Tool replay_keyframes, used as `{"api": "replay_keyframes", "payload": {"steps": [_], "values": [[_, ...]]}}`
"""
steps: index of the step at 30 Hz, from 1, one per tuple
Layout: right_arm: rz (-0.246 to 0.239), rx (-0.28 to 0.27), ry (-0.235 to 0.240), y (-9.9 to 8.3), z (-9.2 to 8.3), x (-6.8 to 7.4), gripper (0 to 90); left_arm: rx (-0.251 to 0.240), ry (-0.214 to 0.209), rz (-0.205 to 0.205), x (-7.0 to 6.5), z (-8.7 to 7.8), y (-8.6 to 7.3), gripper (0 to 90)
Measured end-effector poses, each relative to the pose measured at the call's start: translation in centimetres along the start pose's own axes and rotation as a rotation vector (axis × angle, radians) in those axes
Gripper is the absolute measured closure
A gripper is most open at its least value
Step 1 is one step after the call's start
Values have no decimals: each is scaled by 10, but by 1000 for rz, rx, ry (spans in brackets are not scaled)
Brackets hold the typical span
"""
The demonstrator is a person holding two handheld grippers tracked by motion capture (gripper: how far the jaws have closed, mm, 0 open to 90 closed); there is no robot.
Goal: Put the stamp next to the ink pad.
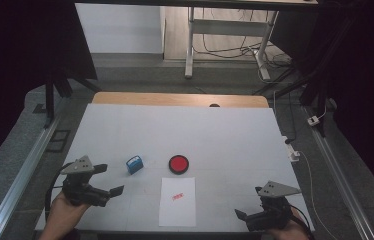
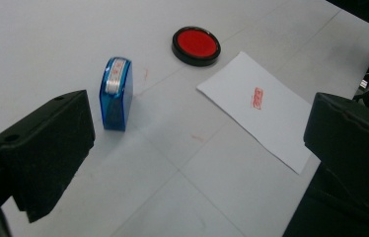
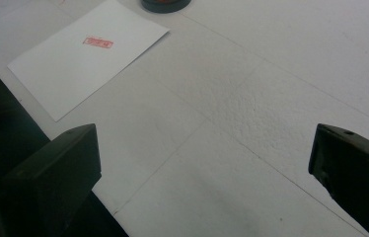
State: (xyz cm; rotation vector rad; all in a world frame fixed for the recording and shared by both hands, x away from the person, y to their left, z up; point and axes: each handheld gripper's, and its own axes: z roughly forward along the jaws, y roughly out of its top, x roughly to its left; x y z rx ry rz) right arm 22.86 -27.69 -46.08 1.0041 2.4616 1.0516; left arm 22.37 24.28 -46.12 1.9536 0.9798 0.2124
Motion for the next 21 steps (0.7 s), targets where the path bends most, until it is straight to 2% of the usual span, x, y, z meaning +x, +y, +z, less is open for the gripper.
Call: {"api": "replay_keyframes", "payload": {"steps": [11, 21], "values": [[3, -2, 0, 0, 0, 0, 3, 4, 53, -29, -7, -21, -28, 0], [7, -2, -3, 0, 0, 0, 3, 89, 133, -34, -12, -27, -46, 0]]}}
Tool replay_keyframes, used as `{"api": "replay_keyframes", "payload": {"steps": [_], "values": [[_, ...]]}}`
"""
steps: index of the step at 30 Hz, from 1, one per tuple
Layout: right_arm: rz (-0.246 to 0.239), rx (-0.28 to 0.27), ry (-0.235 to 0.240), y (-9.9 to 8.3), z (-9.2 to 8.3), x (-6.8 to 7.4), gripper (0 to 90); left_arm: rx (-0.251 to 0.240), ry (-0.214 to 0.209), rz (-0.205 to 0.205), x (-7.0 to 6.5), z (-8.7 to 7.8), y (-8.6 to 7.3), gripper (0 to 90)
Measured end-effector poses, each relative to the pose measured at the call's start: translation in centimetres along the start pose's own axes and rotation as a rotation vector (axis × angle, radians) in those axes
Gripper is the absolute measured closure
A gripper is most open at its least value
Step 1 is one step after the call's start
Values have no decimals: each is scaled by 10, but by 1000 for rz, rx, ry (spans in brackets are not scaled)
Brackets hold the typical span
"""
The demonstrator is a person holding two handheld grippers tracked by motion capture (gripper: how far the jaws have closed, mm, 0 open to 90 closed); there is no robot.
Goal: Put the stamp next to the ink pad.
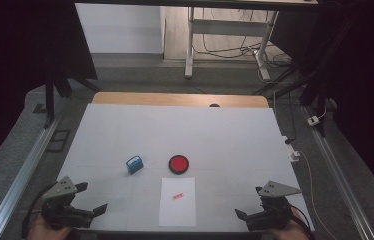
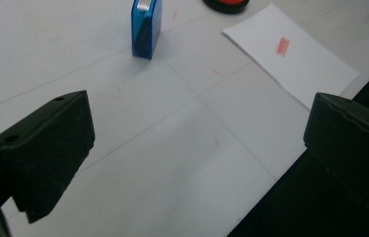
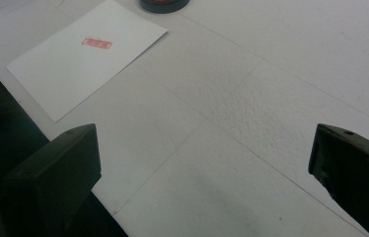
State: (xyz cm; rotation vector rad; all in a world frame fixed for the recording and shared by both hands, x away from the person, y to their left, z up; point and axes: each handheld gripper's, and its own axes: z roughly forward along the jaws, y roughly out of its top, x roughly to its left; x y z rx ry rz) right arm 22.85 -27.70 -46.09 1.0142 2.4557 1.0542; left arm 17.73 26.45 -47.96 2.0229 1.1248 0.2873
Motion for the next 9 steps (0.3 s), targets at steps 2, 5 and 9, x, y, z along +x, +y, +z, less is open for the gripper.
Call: {"api": "replay_keyframes", "payload": {"steps": [2, 5, 9], "values": [[-2, 2, 0, 0, 0, 0, 3, -6, 5, 0, -1, -1, -1, 0], [-5, 5, -2, 0, 0, 0, 3, 12, 13, -3, -1, 0, -1, 0], [-6, 6, -2, 0, 1, 0, 3, 13, 4, -9, 0, 1, 0, 0]]}}
